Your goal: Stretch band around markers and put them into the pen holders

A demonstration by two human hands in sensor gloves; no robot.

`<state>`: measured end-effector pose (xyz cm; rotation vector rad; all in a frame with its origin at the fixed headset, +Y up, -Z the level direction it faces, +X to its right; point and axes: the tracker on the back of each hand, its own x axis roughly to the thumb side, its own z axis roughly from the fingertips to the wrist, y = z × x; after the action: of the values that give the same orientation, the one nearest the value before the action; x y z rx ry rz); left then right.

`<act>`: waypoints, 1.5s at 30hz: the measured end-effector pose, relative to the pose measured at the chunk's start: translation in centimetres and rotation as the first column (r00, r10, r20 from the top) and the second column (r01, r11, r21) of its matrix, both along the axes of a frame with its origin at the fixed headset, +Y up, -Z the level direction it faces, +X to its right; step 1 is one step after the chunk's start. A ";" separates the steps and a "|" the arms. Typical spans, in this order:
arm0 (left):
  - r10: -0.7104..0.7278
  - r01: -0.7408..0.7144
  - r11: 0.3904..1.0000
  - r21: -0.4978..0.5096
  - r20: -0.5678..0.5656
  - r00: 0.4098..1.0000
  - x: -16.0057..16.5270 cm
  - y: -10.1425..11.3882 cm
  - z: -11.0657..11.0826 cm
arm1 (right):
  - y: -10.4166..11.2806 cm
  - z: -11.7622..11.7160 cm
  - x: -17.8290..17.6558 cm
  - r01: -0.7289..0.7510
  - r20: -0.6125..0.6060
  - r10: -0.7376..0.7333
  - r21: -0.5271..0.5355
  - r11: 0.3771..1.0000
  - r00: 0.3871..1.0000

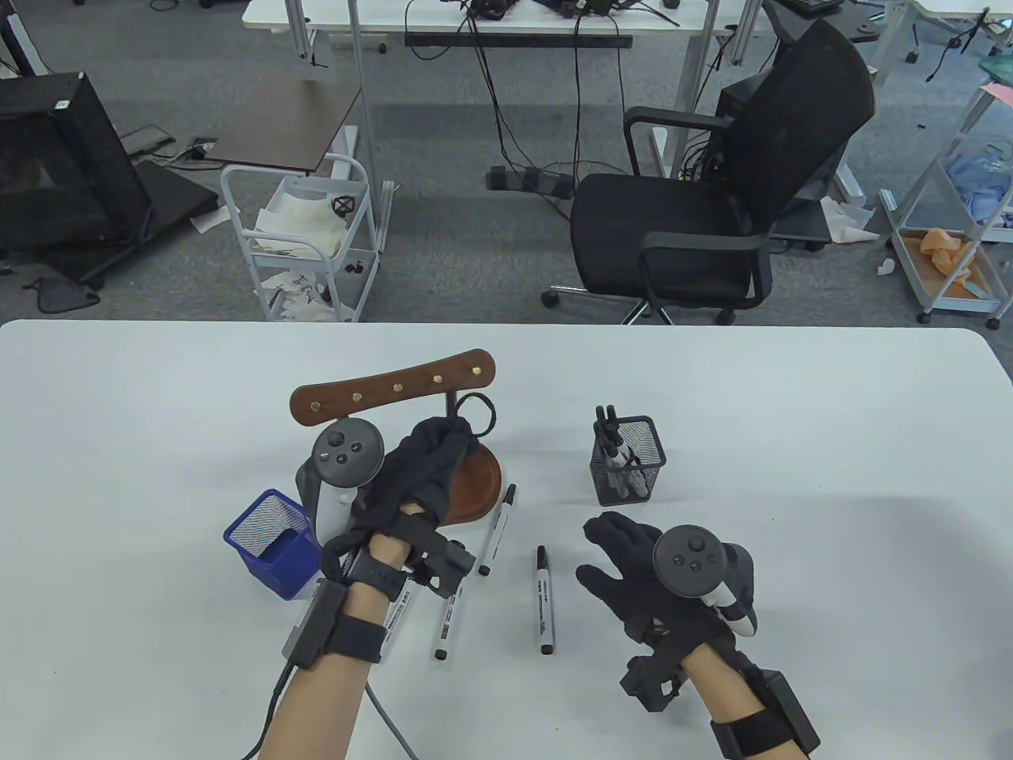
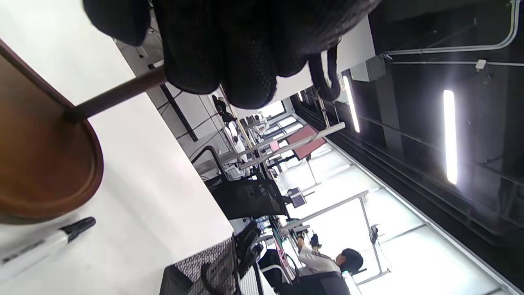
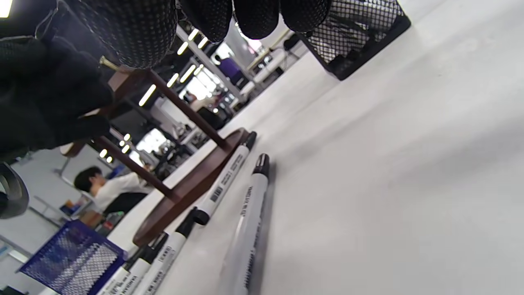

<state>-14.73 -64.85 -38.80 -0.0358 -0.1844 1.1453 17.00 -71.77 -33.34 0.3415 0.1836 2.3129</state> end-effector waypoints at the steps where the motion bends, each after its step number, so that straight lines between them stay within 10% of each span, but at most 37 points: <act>1: -0.012 0.012 1.000 0.001 0.021 1.000 0.4 -0.1 0.3 | 0.0 0.0 0.0 0.028 -0.004 -0.028 -0.006 1.000 1.000; 19: -0.188 0.203 0.979 -0.012 0.331 0.925 7.4 -4.6 4.5 | -0.2 -0.5 0.8 0.354 -0.039 -0.364 -0.154 0.922 0.931; 45: -0.164 0.207 0.978 -0.039 0.480 0.862 9.5 -5.6 4.3 | -0.2 -0.5 1.3 0.339 0.035 -0.337 -0.107 0.935 0.941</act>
<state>-5.26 -70.44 -34.46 -0.4110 -0.5561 0.9333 18.32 -72.01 -33.87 0.2740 0.2266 1.9553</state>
